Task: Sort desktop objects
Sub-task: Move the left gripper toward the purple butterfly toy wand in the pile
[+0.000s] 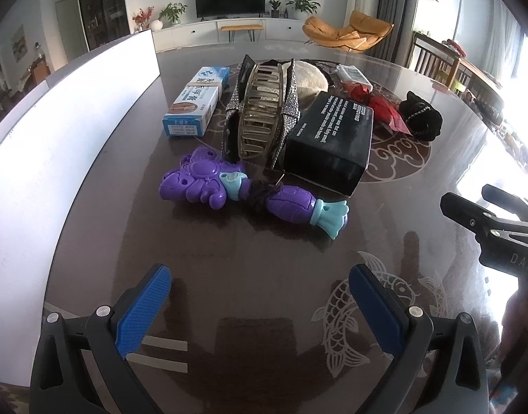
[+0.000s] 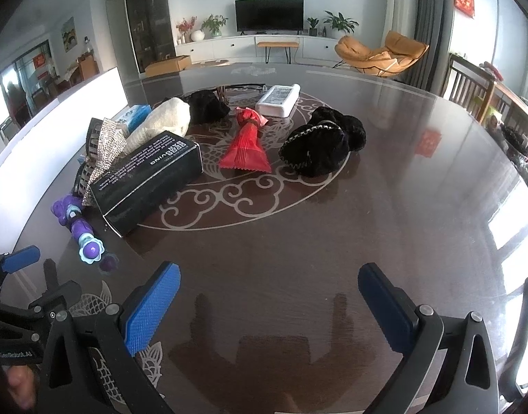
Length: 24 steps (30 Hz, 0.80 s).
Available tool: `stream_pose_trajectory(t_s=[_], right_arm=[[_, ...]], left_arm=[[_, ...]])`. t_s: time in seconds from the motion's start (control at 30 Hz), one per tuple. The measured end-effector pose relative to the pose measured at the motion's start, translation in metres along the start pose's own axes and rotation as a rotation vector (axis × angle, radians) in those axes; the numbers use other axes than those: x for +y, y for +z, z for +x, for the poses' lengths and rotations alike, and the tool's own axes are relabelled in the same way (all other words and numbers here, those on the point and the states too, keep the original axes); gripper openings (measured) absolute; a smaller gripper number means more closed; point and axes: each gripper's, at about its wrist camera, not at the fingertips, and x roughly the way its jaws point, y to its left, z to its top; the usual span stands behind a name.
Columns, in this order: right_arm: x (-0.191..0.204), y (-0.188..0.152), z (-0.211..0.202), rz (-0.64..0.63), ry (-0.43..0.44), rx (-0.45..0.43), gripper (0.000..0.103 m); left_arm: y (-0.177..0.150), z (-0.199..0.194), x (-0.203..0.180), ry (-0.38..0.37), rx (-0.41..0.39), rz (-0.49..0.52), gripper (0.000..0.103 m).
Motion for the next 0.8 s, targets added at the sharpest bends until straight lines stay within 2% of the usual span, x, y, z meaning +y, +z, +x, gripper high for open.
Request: stream_pose_trajectory(t_s=[0.8], right_arm=[[-0.001, -0.002, 0.017, -0.003, 0.017, 0.062, 0.103]], left_arm=[[0.009, 0.013, -0.003, -0.006, 0.050, 0.036, 0.103]])
